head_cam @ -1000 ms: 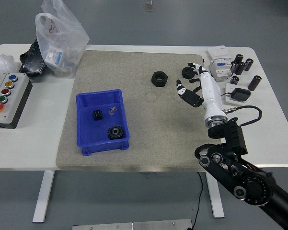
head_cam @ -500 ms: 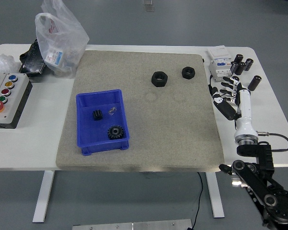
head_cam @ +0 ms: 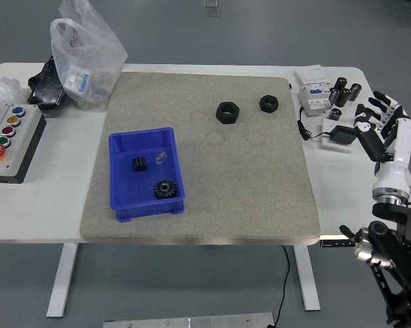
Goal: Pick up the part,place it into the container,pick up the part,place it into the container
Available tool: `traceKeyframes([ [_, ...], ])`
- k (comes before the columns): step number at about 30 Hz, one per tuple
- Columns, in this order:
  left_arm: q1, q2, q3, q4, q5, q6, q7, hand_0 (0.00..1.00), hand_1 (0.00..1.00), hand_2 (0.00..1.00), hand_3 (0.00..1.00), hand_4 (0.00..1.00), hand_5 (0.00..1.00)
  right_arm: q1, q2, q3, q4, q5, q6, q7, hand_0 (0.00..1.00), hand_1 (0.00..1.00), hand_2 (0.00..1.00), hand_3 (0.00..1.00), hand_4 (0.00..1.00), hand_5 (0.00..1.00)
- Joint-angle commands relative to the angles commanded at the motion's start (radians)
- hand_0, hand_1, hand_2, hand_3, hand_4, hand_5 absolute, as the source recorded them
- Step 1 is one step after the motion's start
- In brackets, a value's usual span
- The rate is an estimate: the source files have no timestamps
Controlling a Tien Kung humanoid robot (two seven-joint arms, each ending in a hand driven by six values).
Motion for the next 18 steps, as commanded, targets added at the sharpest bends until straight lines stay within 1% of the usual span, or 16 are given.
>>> traceKeyframes([
  [5, 0.004, 0.000, -0.018, 0.000, 0.016, 0.002, 0.007, 0.595, 0.468, 0.486, 0.604, 0.456, 0.591, -0.033, 0.009, 0.065, 0.019, 0.050, 0.000, 0.048, 0.523, 0.677, 0.706, 0.715, 0.644, 0.317],
  [11, 0.004, -0.003, -0.043, 0.000, 0.028, 0.003, 0.012, 0.596, 0.467, 0.485, 0.604, 0.455, 0.590, -0.056, 0.029, 0.122, 0.034, 0.071, 0.000, 0.079, 0.520, 0.672, 0.700, 0.710, 0.640, 0.328],
  [13, 0.001, -0.004, -0.045, 0.000, 0.027, 0.003, 0.010, 0.596, 0.467, 0.485, 0.604, 0.455, 0.590, -0.059, 0.032, 0.133, 0.038, 0.077, 0.000, 0.088, 0.520, 0.672, 0.700, 0.710, 0.640, 0.328],
  [14, 0.000, -0.005, -0.045, 0.000, 0.027, 0.003, 0.010, 0.596, 0.448, 0.480, 0.604, 0.455, 0.589, -0.060, 0.033, 0.136, 0.039, 0.080, 0.000, 0.091, 0.519, 0.667, 0.698, 0.709, 0.635, 0.314],
  [18, -0.003, -0.007, -0.045, 0.000, 0.023, 0.005, 0.008, 0.596, 0.448, 0.480, 0.604, 0.455, 0.589, -0.064, 0.034, 0.145, 0.038, 0.093, 0.000, 0.103, 0.519, 0.667, 0.698, 0.709, 0.635, 0.314],
])
